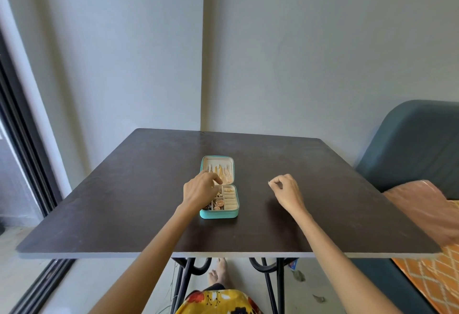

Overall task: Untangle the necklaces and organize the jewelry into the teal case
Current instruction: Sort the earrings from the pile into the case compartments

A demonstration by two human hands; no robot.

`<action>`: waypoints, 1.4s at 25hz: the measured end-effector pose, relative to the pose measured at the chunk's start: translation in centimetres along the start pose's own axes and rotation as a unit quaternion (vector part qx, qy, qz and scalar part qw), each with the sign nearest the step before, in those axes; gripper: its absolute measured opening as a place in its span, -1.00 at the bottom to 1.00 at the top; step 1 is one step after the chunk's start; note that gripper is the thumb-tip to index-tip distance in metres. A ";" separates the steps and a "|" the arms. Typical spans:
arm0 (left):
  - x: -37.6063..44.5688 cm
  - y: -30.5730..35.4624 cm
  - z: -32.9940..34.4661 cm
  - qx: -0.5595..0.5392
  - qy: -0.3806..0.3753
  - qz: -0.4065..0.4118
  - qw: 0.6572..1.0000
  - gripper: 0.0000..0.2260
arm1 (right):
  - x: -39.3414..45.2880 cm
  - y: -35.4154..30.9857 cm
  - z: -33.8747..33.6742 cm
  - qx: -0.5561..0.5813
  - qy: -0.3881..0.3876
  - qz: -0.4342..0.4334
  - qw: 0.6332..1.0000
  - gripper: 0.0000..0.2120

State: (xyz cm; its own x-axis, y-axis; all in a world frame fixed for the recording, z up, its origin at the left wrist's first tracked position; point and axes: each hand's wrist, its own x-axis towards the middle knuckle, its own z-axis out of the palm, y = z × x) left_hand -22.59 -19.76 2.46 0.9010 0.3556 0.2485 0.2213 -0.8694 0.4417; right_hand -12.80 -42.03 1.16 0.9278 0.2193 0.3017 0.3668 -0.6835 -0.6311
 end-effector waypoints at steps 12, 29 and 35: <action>-1.6 -0.3 1.5 0.038 0.002 0.041 0.998 -0.80 | 0.7 -10.1 1.8 -0.028 -0.343 -0.011 0.939 -0.64; -1.7 -0.5 1.5 0.048 0.009 0.048 0.998 -0.78 | 0.5 -7.9 4.3 -0.002 -0.226 -0.034 0.973 -0.86; -1.6 -0.2 1.5 0.077 0.007 0.062 0.995 -0.76 | -0.2 -6.6 4.9 0.079 -0.191 -0.005 0.978 -0.76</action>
State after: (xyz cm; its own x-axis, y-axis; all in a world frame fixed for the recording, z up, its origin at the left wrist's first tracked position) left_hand -23.54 -20.73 0.67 0.9199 0.2465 0.3051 0.1648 -0.9488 0.2695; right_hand -15.07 -34.16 1.81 0.8708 0.4901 0.0384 0.3541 -0.5711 -0.7405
